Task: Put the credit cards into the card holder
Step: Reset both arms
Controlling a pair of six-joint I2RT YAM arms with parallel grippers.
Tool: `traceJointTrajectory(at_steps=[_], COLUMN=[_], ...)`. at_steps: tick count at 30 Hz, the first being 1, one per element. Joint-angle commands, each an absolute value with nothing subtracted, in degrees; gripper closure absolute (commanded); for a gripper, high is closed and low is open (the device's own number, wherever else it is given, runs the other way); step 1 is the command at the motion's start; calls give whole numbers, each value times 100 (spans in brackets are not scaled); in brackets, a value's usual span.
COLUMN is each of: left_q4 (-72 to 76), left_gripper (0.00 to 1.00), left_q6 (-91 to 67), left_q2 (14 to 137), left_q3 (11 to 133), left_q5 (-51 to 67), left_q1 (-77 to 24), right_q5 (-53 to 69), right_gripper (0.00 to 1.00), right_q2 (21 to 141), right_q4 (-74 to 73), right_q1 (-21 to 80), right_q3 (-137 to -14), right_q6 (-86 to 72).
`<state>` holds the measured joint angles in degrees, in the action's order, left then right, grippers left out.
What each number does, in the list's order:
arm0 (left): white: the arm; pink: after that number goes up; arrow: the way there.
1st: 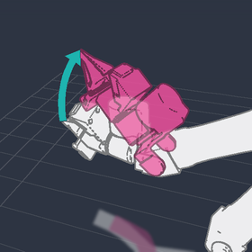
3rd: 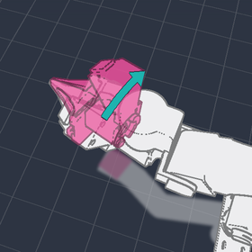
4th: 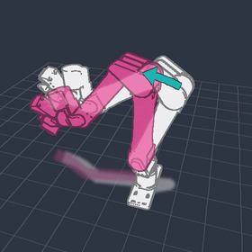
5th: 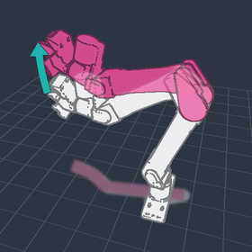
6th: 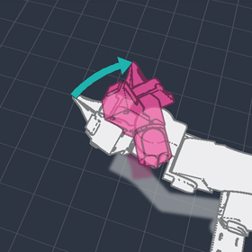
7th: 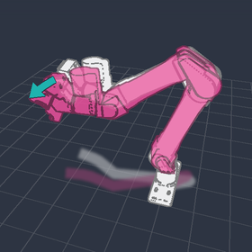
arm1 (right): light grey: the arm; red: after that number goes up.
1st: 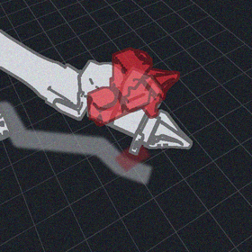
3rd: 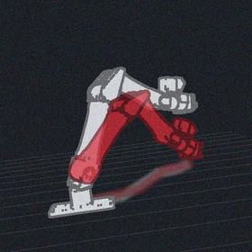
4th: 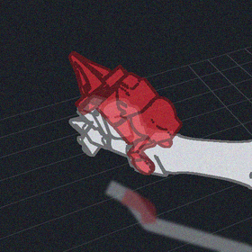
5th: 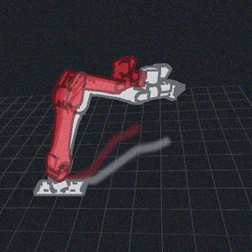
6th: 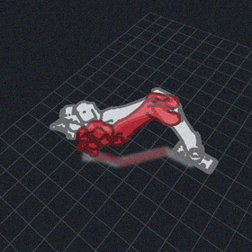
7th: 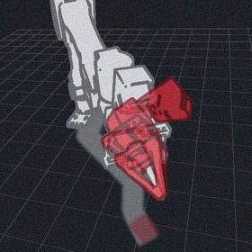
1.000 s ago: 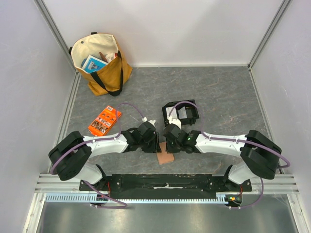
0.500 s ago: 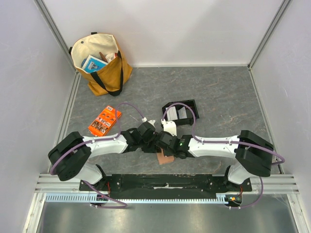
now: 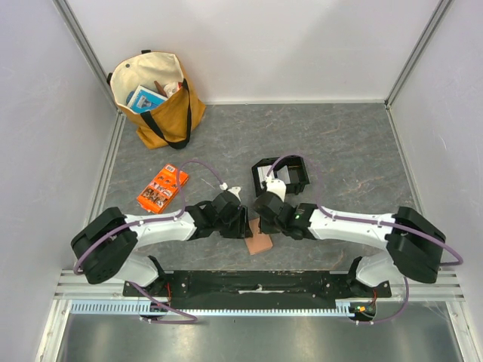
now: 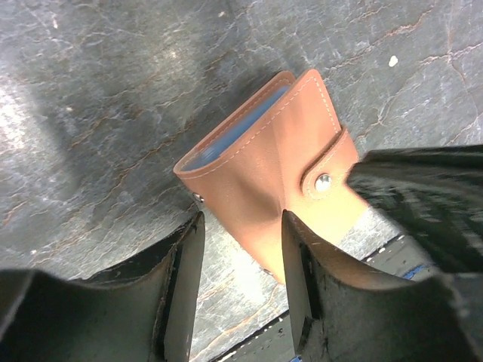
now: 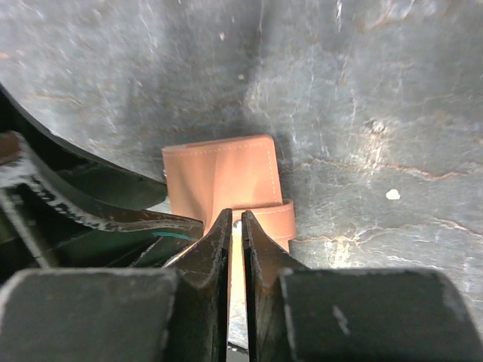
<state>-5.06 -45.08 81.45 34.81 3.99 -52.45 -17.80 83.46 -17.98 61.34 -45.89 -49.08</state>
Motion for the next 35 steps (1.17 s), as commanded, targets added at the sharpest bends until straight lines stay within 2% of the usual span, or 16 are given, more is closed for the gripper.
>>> traceJointTrajectory(at_steps=[1, 5, 7, 10, 12, 15, 16, 19, 22, 24, 30, 35], left_q4=[-659, -843, -993, -1335, -1476, -1485, -1503, -1512, -1564, -1652, -1819, -1679], left_gripper=[48, 43, 32, 15, 12, 11, 11, 10, 9, 9, 8, 7], left_q6=[-4465, -4473, -4517, -4597, -4518, -4159, -4044, -3684, -3525, -3481, -3507, -3481], left_q2=[7858, 7691, 7472, 6866, 6453, 5916, 5793, 5599, 5476, 5449, 5353, 5353], left_q3=[3393, 3445, 3445, 3445, 3393, 3287, 3287, 3313, 3366, 3410, 3401, 3410], left_q5=[35, -174, -377, -755, -756, -537, -319, -88, -465, -675, -1124, -1713], left_q1=[-5265, -5256, -5256, -5116, -4748, -3905, -3511, -2683, -2602, -2602, -2610, -2602], right_q5=[-1635, -1852, -2187, -2723, -3005, -3242, -3243, -2867, -2340, -2145, -2398, -3112], right_gripper=[85, 85, 81, 54, 34, 9, 4, 2, 2, 2, 2, 2], right_q2=[7770, 7411, 6833, 6041, 5636, 5327, 5309, 5527, 5809, 5941, 5758, 5800], right_q4=[-1705, -1898, -1959, -2363, -2679, -2803, -2778, -2611, -2182, -1742, -1092, 304], right_q1=[5881, 5748, 5678, 5205, 4740, 3774, 3396, 1920, 724, 266, 44, 44], right_q3=[-4720, -4378, -4141, -4008, -4060, -4209, -4245, -4385, -4307, -4036, -3780, -2929], right_q6=[-4755, -5026, -5097, -5037, -4792, -4089, -3852, -3043, -2550, -2409, -2505, -2083])
